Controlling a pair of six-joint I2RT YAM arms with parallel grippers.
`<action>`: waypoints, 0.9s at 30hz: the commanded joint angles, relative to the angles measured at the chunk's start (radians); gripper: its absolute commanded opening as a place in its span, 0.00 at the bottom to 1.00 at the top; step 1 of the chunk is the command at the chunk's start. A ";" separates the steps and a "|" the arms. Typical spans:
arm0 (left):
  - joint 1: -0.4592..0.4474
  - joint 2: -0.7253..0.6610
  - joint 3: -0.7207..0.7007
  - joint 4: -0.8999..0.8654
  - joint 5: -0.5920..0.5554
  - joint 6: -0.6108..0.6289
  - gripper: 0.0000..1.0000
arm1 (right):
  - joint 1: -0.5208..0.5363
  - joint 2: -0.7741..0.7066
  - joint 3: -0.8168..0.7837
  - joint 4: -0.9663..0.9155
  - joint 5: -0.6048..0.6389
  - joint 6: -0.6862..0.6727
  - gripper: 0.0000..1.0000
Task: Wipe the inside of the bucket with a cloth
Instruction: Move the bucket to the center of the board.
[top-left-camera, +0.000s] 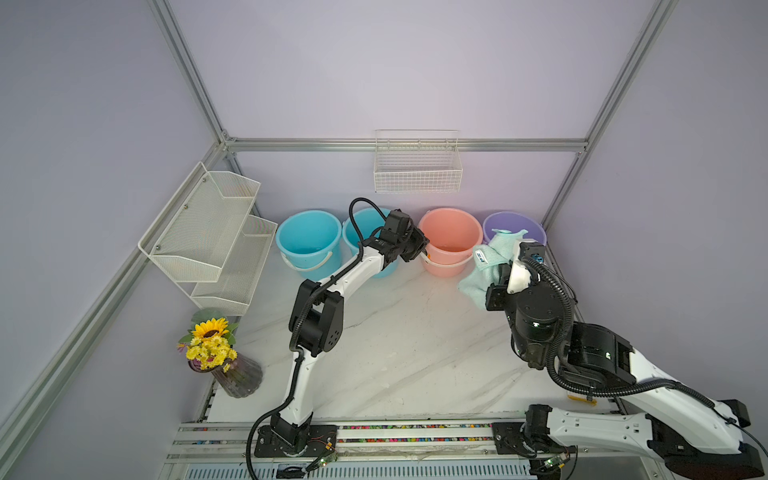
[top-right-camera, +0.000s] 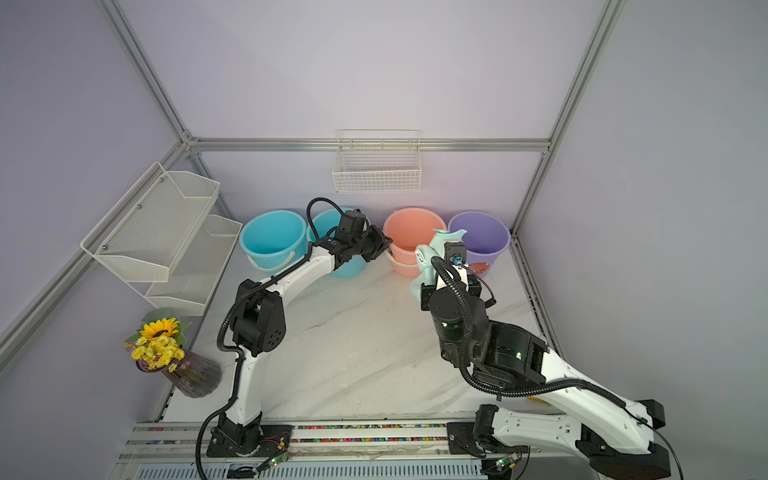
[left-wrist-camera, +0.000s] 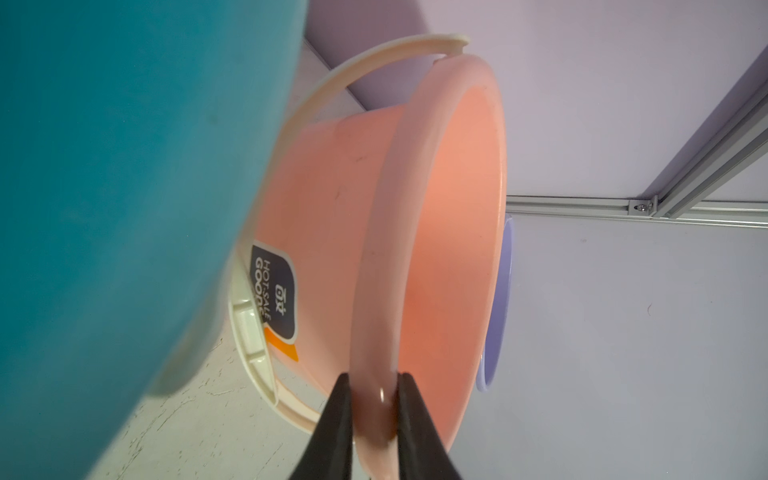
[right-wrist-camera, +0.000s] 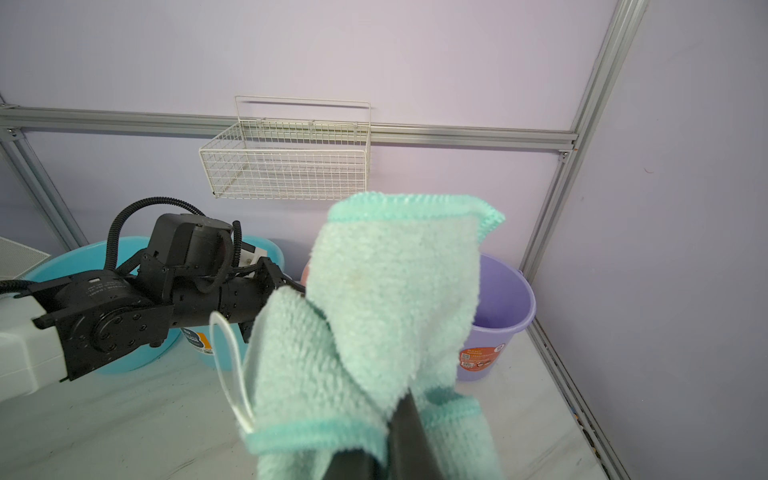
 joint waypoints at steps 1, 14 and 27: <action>-0.011 -0.114 -0.051 0.032 0.007 -0.010 0.18 | -0.002 -0.014 0.031 -0.011 0.005 0.015 0.00; -0.021 -0.372 -0.368 0.034 0.115 -0.010 0.18 | -0.002 -0.007 0.023 0.032 0.002 -0.008 0.00; -0.021 -0.734 -0.693 -0.148 0.220 0.097 0.17 | -0.002 0.027 0.022 0.084 -0.015 -0.035 0.00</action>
